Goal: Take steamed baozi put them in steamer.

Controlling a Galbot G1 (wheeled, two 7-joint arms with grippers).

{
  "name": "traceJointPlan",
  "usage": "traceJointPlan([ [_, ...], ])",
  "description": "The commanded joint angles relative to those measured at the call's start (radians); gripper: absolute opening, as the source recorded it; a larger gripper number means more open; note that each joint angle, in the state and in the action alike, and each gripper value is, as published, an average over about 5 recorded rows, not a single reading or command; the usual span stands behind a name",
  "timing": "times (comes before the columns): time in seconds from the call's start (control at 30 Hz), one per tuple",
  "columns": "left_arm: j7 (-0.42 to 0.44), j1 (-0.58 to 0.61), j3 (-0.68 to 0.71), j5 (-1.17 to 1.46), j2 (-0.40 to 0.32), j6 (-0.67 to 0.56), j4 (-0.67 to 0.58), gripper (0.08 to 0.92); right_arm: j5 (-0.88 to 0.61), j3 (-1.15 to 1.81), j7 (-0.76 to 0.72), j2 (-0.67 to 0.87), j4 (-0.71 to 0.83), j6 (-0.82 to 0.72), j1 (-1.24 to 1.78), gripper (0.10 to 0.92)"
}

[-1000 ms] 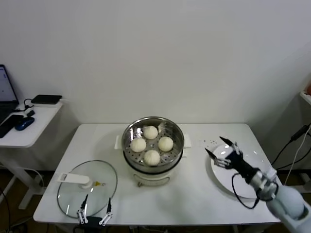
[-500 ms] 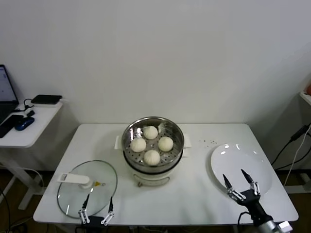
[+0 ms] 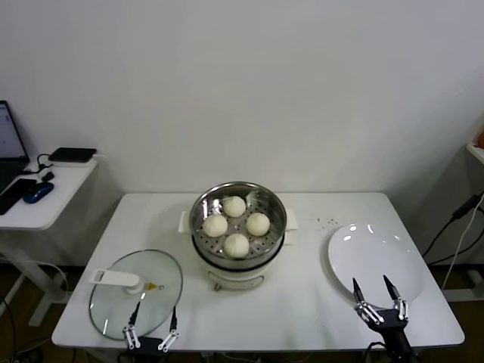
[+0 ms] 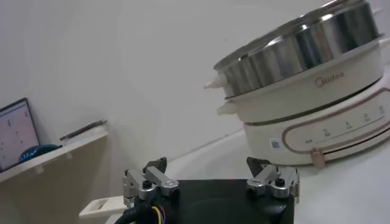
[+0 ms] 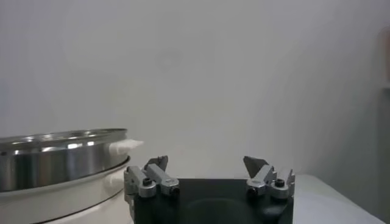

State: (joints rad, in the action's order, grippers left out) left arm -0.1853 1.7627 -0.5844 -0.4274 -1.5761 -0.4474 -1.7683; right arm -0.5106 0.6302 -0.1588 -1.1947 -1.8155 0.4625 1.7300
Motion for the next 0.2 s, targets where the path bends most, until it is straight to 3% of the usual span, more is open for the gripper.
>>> traceJointPlan([
  [0.03,0.003,0.003,0.001,-0.001,0.001,0.001,-0.004,0.823,0.026,0.013,0.012,-0.063,-0.012,0.013,0.017,0.823],
  [0.2,0.003,0.003,0.001,0.0,0.002,0.0,-0.003,0.823,0.032,0.012,0.014,-0.068,-0.018,0.008,0.012,0.823],
])
